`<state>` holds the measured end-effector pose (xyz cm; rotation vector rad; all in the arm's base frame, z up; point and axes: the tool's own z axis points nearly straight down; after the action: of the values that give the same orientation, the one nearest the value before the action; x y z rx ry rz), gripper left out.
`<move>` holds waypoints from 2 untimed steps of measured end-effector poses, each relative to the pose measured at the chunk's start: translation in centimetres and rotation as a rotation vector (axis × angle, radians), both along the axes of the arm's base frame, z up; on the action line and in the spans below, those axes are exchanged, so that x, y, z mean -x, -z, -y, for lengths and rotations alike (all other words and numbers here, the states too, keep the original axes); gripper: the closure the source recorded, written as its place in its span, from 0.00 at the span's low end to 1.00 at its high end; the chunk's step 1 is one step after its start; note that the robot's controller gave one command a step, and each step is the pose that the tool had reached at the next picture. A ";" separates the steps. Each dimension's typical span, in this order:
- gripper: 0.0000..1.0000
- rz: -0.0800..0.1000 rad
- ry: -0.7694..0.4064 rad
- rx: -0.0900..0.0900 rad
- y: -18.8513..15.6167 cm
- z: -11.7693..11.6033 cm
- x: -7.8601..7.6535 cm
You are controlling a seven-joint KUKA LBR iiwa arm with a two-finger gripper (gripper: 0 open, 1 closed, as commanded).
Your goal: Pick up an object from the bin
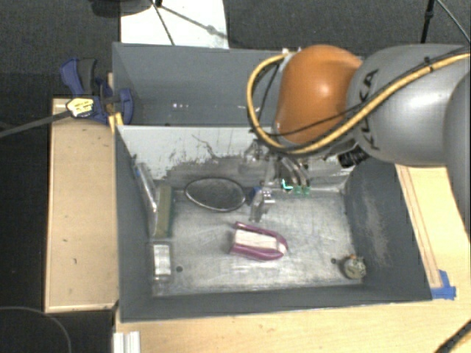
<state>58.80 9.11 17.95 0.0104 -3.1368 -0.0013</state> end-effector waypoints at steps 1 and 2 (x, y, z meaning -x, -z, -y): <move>0.00 0.023 -0.049 -0.002 7.3 6.0 2.7; 0.00 0.007 0.095 -0.003 9.3 5.4 6.8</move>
Offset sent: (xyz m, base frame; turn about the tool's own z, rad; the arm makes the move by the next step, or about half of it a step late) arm -0.0370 -0.0699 -0.0900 -0.0468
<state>51.98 3.66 8.69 -0.1392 -3.1404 -0.0065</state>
